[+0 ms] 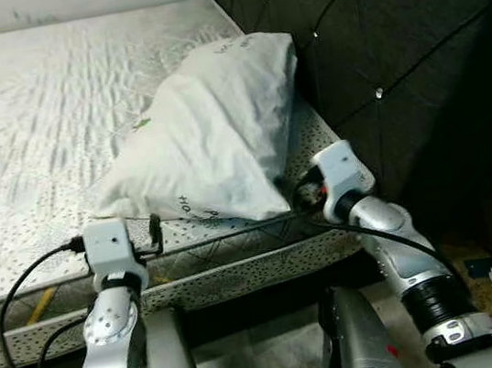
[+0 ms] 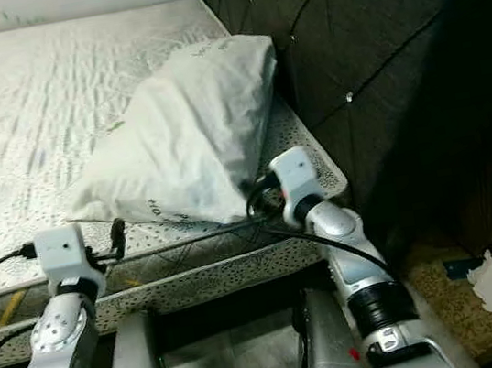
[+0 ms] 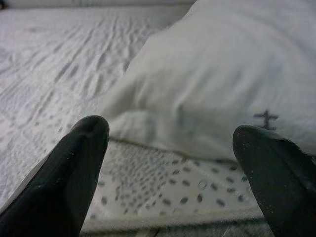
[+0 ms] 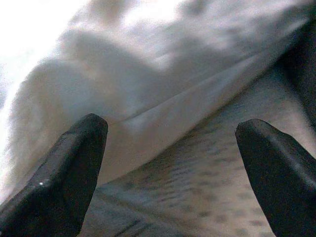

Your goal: Clean up the room

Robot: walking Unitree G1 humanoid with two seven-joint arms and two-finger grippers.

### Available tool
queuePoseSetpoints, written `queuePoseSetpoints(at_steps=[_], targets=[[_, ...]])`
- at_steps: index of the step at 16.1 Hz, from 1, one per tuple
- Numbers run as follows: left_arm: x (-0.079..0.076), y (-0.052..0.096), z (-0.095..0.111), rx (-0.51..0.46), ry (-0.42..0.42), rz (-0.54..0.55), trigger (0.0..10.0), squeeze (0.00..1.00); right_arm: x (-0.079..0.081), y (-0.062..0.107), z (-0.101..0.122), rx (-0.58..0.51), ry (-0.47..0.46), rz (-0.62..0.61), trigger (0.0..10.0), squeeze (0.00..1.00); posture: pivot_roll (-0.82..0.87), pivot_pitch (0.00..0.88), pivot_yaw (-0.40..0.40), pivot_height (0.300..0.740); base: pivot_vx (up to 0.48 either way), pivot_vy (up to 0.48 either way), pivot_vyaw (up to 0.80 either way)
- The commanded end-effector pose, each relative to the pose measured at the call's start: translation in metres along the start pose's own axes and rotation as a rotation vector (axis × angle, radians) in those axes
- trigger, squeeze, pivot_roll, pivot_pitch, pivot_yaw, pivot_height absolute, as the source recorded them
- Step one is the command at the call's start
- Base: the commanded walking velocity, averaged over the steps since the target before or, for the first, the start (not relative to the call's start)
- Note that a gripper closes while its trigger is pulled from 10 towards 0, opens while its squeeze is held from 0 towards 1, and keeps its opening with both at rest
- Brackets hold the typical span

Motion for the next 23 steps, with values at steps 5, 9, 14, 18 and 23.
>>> queuePoseSetpoints(at_steps=[5, 9, 14, 18, 23], targets=[[0.027, 0.028, -0.002, 0.024, -0.014, 0.083, 10.0, 0.00, 0.011, -0.012, 0.009, 0.001, -0.032, 0.157, 10.0, 0.00, 0.20, 0.000, -0.035, 0.499, 0.000, 0.000, 0.00], [0.024, 0.023, -0.002, 0.043, -0.034, 0.058, 10.0, 0.00, -0.001, -0.001, 0.021, -0.022, -0.092, 0.290, 10.0, 0.00, 0.19, 0.000, -0.015, 0.499, 0.000, 0.000, 0.00], [0.020, 0.020, 0.001, 0.045, -0.033, 0.041, 10.0, 0.00, 0.000, -0.009, 0.011, 0.040, -0.092, 0.213, 10.0, 0.00, 0.19, 0.000, -0.003, 0.499, 0.000, 0.000, 0.00], [0.024, 0.022, 0.002, 0.048, -0.037, 0.049, 10.0, 0.00, 0.025, 0.007, 0.032, -0.015, -0.182, 0.417, 10.0, 0.00, 0.20, 0.000, 0.001, 0.499, 0.000, 0.000, 0.00], [0.021, 0.018, -0.002, 0.071, -0.049, 0.029, 10.0, 0.00, 0.004, 0.017, 0.065, -0.157, -0.279, 0.380, 10.0, 0.00, 0.17, 0.000, 0.014, 0.499, 0.000, 0.000, 0.00]])
Point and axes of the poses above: a point about 5 cm out from each wrist's last joint towards the gripper, its own y axis pointing back from the gripper into the wrist, its own z axis along the axis of the wrist's last joint, x = y × z, the point moved 6 cm from there along -y, pointing out of the wrist towards the gripper, and after that the axes turned 14 degrees about y, right-handed, at the moved point
